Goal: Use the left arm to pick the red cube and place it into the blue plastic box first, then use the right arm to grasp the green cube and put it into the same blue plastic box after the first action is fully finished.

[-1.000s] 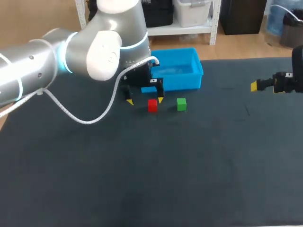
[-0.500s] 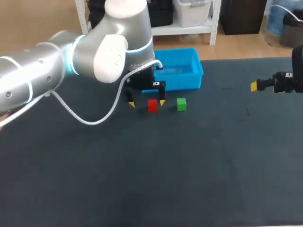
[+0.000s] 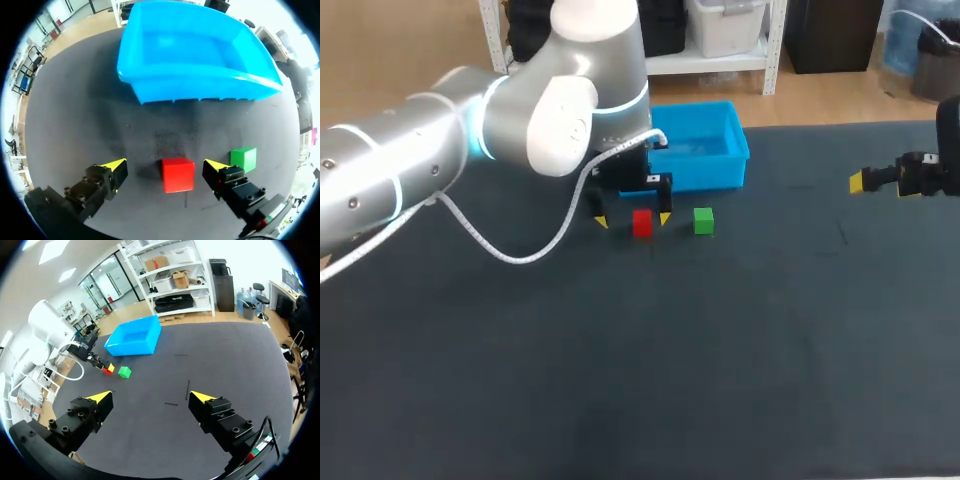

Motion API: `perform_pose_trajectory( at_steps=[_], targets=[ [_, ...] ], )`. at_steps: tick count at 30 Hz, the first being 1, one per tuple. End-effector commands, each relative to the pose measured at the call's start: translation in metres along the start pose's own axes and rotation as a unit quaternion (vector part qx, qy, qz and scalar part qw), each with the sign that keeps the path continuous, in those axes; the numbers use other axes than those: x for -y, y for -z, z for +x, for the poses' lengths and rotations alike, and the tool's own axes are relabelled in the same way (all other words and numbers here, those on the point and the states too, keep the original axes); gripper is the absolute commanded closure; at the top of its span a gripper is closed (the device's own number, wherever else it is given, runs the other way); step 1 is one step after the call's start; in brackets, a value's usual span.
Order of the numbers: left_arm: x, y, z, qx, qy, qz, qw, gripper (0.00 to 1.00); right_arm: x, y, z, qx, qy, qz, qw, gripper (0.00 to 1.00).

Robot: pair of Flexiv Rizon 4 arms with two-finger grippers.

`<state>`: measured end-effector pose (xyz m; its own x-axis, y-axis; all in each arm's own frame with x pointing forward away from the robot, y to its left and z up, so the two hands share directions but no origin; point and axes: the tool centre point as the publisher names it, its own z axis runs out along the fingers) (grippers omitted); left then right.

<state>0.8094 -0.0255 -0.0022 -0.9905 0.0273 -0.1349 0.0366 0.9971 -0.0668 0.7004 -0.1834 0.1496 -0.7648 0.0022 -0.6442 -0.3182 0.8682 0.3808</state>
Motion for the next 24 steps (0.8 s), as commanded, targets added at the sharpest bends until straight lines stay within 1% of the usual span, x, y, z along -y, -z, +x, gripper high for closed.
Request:
perform_pose_trajectory(
  at_steps=[1,4,5,6,7,8,9,10,24],
  targets=[
    [0.0025,-0.0032,-0.0028,-0.003,0.002,-0.006,1.000,0.00,0.0008,0.0002,0.0001,0.000,0.000,-0.001,1.000,0.00],
    [0.0020,-0.0032,-0.0028,-0.001,0.003,-0.014,1.000,0.00,0.0008,0.0002,0.0001,0.000,0.000,-0.001,1.000,0.00],
    [0.0018,-0.0030,-0.0029,-0.001,0.003,-0.014,1.000,0.05,0.0008,0.0002,0.0001,0.000,0.000,-0.001,1.000,0.00],
    [0.0016,-0.0027,-0.0030,-0.001,0.003,-0.014,1.000,0.18,0.0008,0.0002,0.0001,0.000,0.000,-0.001,1.000,0.00],
    [0.0015,-0.0027,-0.0032,-0.001,0.001,-0.012,1.000,0.56,0.0008,0.0002,0.0001,0.000,0.000,-0.001,1.000,0.00],
    [0.0015,-0.0027,-0.0033,-0.001,0.001,-0.012,1.000,0.81,0.0008,0.0002,0.0001,0.000,0.000,-0.001,1.000,0.00],
    [0.0015,-0.0026,-0.0034,0.000,0.000,-0.012,1.000,0.95,0.0008,0.0002,0.0001,0.000,0.000,-0.001,1.000,0.00],
    [0.0015,-0.0026,-0.0035,0.000,0.000,-0.012,1.000,1.00,0.0008,0.0002,0.0001,0.000,0.000,-0.001,1.000,0.00],
    [0.0101,-0.0044,-0.0025,0.006,-0.011,-0.002,1.000,1.00,0.0008,0.0002,0.0001,0.000,0.000,-0.001,1.000,0.00]
  ],
)
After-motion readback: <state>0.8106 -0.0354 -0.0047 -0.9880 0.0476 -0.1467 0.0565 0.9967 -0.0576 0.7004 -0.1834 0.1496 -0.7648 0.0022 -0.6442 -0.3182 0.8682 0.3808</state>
